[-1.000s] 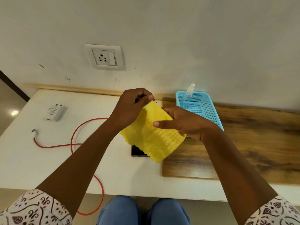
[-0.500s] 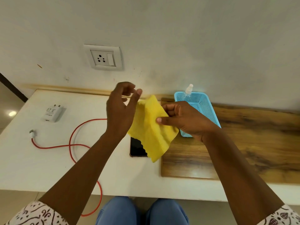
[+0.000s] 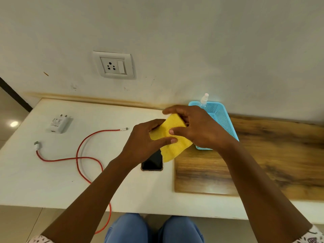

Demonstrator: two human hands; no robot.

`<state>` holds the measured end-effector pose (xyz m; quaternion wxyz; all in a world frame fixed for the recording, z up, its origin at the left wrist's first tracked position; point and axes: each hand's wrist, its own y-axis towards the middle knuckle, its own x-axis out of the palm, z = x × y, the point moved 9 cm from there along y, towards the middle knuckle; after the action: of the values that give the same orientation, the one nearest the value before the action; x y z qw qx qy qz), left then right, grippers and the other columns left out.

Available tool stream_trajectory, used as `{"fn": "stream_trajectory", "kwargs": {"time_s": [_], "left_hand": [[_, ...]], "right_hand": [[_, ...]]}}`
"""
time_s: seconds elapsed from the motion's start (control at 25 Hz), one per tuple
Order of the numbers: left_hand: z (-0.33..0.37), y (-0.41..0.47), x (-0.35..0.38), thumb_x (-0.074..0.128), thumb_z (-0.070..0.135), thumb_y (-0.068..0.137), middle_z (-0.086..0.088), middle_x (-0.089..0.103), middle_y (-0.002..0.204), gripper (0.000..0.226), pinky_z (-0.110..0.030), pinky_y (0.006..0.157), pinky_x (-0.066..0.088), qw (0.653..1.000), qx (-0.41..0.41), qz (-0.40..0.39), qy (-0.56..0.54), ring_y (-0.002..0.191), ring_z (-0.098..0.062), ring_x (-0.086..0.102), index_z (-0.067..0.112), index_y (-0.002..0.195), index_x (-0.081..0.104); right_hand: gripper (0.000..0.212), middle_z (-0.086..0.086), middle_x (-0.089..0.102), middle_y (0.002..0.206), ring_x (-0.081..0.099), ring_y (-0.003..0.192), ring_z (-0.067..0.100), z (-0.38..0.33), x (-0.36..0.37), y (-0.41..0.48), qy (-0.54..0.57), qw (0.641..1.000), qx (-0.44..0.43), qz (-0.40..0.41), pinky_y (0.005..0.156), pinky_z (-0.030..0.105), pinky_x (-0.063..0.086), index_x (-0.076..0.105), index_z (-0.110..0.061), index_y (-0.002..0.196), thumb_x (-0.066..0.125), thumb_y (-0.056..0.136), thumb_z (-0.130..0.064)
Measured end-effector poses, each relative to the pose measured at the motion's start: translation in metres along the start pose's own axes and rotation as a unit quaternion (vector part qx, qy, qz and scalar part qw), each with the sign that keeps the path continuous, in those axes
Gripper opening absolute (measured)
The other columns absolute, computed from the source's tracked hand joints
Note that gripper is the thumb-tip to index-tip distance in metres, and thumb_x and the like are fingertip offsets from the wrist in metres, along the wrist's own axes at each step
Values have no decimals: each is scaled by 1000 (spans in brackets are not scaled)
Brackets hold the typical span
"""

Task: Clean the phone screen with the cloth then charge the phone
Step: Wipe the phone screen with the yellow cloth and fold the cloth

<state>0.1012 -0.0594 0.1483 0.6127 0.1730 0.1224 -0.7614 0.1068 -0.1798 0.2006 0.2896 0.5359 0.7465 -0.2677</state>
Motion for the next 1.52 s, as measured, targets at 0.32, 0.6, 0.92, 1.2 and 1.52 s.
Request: {"fn": "stream_trajectory", "kwargs": {"time_s": [0.32,0.6,0.92,1.2,1.52], "left_hand": [[-10,4,-11,72,22,77,22,65,88,27,-2,73,43,999,36,32,-16,86,10,59,43,87,59],[-125,-17,-12,61,48,81,2,56,131,53,-25,99,35,981,-129,101,104,123,-17,48,22,125,50],[-181,-42,47,30,83,70,-3,8,158,103,-44,116,-3,926,-65,-20,372,145,-21,0,20,148,7],[-173,-45,49,23,78,79,-7,28,153,91,-49,116,11,910,-22,25,413,142,-24,17,17,147,20],[-175,-45,49,25,78,79,-6,29,153,87,-51,116,15,904,-29,17,425,142,-27,23,22,146,25]], "right_hand": [[15,-9,48,98,43,86,3,8,-6,4,-80,992,-45,83,67,9,30,58,-28,86,71,78,-32],[26,2,52,78,54,67,16,77,-5,25,73,965,159,197,56,29,42,43,-11,115,48,92,-20],[45,16,61,113,60,102,30,86,117,71,-280,954,102,23,73,36,50,42,-7,129,55,86,0],[44,14,48,133,41,124,28,110,152,82,-213,971,77,76,105,35,39,47,-11,128,59,88,-25],[32,15,65,109,64,93,28,111,124,91,-208,975,81,22,67,30,48,52,-13,122,55,90,-8]]}}
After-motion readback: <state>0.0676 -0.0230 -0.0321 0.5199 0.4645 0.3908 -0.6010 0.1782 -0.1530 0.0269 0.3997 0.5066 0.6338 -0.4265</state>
